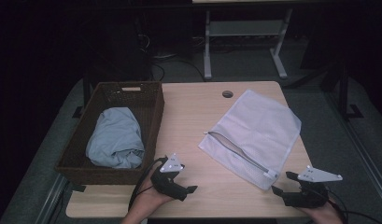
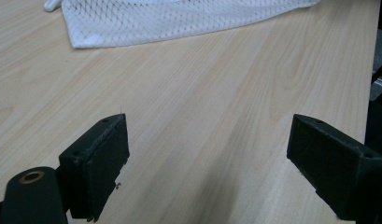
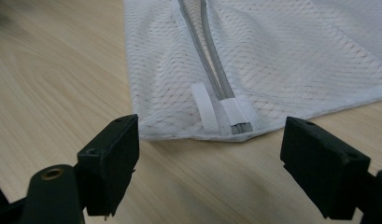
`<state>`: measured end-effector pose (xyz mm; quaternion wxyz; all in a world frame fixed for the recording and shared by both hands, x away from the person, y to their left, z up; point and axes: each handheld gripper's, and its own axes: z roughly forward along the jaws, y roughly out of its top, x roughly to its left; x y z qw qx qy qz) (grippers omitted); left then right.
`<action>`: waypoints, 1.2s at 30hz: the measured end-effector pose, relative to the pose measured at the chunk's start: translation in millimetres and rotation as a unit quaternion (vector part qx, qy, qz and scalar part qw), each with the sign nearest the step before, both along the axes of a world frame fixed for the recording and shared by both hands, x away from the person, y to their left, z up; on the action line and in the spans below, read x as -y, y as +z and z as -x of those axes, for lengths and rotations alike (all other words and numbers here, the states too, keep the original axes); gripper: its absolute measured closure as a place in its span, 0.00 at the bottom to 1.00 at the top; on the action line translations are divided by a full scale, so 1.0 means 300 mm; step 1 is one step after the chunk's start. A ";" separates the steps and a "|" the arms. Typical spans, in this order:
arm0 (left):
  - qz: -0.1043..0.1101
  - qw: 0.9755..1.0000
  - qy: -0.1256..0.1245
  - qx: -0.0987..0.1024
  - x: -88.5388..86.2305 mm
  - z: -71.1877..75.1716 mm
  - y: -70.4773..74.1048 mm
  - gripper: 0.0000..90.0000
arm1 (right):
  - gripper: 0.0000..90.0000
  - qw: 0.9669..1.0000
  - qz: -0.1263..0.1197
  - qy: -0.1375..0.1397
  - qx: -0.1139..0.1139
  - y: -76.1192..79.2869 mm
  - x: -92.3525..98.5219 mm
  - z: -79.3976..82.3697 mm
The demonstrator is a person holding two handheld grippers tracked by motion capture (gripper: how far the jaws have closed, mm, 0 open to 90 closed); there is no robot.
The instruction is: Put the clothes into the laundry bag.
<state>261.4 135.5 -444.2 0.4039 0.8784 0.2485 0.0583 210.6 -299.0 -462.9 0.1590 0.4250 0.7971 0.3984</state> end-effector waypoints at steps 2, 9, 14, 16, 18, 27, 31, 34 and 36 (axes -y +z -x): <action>0.000 1.000 -0.002 -0.001 -0.001 -0.001 0.009 0.14 | 0.21 1.000 0.002 -0.002 0.000 -0.002 0.000 0.000; -0.007 1.000 -0.004 -0.003 0.010 -0.014 0.069 0.14 | 0.21 1.000 0.002 0.001 -0.005 -0.009 0.000 -0.006; -0.012 1.000 -0.005 -0.010 0.017 -0.034 0.116 0.14 | 0.21 1.000 0.005 0.006 -0.009 -0.012 -0.003 -0.008; -0.019 1.000 -0.007 -0.011 0.021 -0.041 0.135 0.14 | 0.20 1.000 0.004 0.006 -0.009 -0.011 -0.003 -0.008; -0.026 1.000 -0.009 -0.010 0.023 -0.050 0.155 0.14 | 0.20 1.000 0.003 0.008 -0.008 -0.011 -0.005 -0.009; -0.036 0.999 -0.009 -0.007 0.020 -0.087 0.218 0.14 | 0.21 1.000 -0.001 0.006 -0.014 -0.014 -0.003 -0.013; -0.040 0.999 -0.006 -0.005 0.013 -0.105 0.242 0.14 | 0.21 1.000 -0.001 0.005 -0.016 -0.014 -0.001 -0.011; -0.042 0.999 -0.004 -0.005 0.005 -0.115 0.257 0.14 | 0.21 1.000 -0.003 0.004 -0.017 -0.014 0.001 -0.012; -0.043 0.999 -0.004 -0.006 0.002 -0.123 0.267 0.14 | 0.21 1.000 -0.005 0.004 -0.016 -0.012 0.000 -0.011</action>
